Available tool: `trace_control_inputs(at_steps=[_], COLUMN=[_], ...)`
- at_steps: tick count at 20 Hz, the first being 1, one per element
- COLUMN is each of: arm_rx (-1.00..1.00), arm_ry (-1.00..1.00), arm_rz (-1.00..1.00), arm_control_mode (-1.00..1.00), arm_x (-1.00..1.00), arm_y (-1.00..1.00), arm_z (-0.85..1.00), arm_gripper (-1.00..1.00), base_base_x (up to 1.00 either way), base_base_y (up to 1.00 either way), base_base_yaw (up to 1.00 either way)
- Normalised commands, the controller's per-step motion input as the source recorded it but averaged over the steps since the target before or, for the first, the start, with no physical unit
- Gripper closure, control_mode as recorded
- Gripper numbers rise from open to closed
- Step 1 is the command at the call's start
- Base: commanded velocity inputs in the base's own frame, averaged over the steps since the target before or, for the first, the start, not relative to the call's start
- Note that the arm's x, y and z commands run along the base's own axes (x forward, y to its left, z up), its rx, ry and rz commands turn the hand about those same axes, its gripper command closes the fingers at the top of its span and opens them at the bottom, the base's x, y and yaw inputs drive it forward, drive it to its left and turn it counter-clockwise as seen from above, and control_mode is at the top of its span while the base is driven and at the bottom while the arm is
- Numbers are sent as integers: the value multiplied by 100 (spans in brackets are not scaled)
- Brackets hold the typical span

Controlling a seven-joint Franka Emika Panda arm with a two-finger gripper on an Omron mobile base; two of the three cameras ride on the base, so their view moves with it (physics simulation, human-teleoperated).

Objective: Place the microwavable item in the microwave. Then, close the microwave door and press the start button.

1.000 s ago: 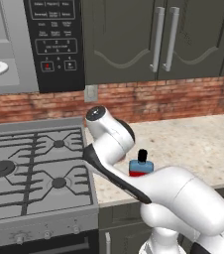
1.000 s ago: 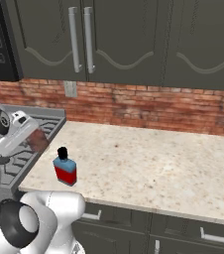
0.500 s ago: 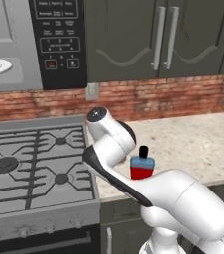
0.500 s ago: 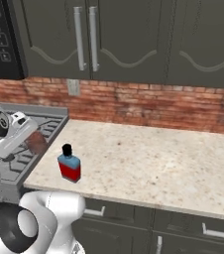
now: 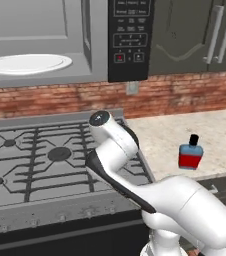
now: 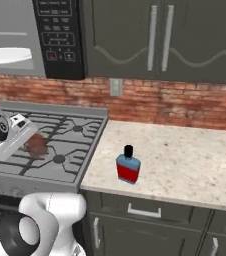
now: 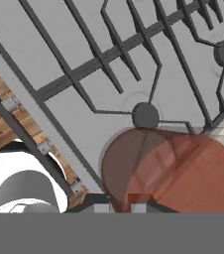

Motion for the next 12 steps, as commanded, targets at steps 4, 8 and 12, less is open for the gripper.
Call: trace_control_inputs(at_steps=[4,8,12], arm_rx=[0,0,0], arm_ry=[0,0,0], arm_rz=[0,0,0], arm_control_mode=[100,100,100], arm_x=[0,0,0], arm_y=[0,0,0], arm_z=[0,0,0], arm_gripper=[100,100,100], base_base_x=[24,24,47], base_base_y=[94,49,22], base_base_yaw=[0,0,0])
